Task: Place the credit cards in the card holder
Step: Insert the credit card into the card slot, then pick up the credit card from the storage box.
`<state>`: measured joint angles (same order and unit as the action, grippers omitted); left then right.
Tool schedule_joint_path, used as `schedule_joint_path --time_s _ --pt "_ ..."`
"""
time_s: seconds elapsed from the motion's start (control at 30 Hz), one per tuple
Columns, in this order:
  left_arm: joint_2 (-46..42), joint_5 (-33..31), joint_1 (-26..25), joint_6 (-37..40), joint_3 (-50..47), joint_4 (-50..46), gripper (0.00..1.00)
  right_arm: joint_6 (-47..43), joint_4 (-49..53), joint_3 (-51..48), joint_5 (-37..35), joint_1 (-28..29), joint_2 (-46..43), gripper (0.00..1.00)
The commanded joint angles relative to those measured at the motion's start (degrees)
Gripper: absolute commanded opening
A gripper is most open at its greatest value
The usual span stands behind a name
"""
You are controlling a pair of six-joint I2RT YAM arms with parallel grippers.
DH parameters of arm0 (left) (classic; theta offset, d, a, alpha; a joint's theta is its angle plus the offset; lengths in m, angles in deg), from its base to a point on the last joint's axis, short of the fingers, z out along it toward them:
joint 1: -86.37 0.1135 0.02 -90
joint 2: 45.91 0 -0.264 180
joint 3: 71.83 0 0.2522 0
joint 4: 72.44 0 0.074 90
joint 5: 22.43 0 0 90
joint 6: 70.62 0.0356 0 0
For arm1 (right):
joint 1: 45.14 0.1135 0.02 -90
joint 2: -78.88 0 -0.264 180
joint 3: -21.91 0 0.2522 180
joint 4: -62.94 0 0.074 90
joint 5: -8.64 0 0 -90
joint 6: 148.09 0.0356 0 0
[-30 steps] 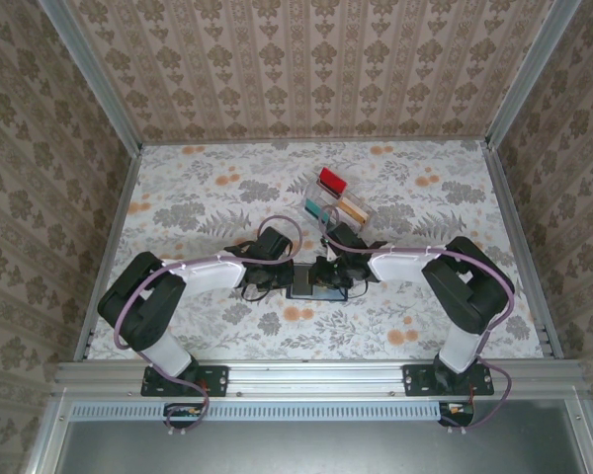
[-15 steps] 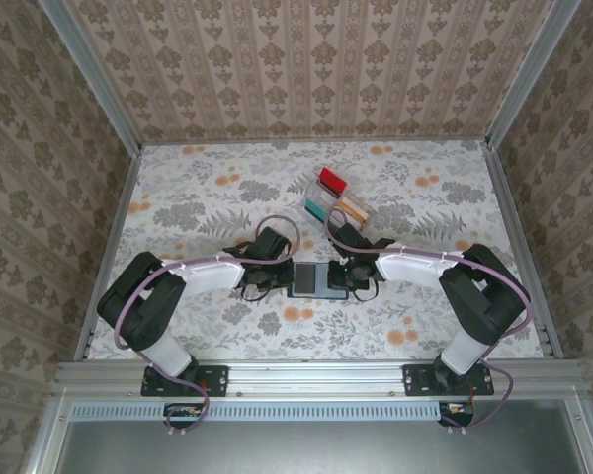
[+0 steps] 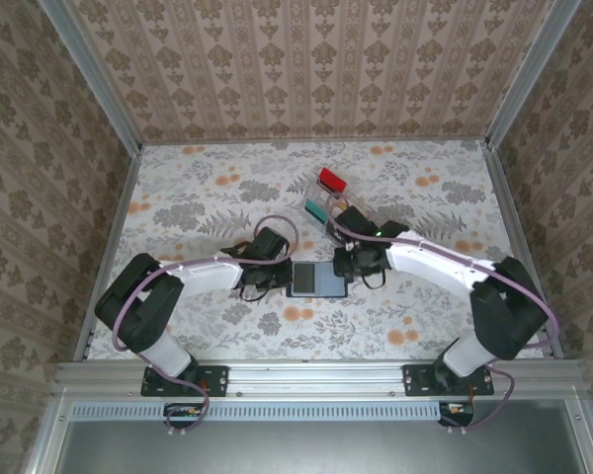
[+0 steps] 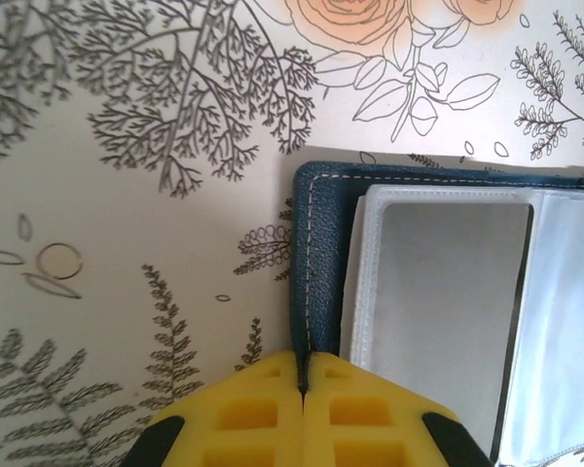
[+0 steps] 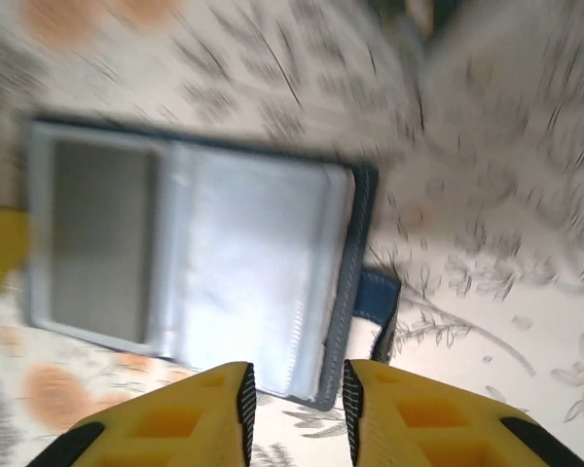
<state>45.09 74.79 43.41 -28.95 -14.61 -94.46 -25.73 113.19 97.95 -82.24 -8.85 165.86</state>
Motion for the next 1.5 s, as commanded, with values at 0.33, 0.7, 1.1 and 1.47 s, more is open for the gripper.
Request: schedule_joint_path --time_s 0.33,0.7,1.1,1.47 --pt "-9.49 -4.92 1.98 3.39 0.87 -7.72 0.35 -26.91 13.06 27.14 -6.57 -8.65 15.94 0.33" --pt "-14.75 -5.60 3.04 3.77 -0.47 -7.88 0.44 -30.67 13.77 33.07 -11.04 -7.38 25.58 0.34" --pt "-14.90 -4.45 4.29 4.07 -0.97 -7.81 0.45 -34.43 12.79 33.38 -21.87 -4.96 29.34 0.36" --pt "-14.54 -3.98 4.82 4.15 -1.09 -7.91 0.45 -37.54 8.68 31.35 -33.01 -2.81 30.11 0.36"
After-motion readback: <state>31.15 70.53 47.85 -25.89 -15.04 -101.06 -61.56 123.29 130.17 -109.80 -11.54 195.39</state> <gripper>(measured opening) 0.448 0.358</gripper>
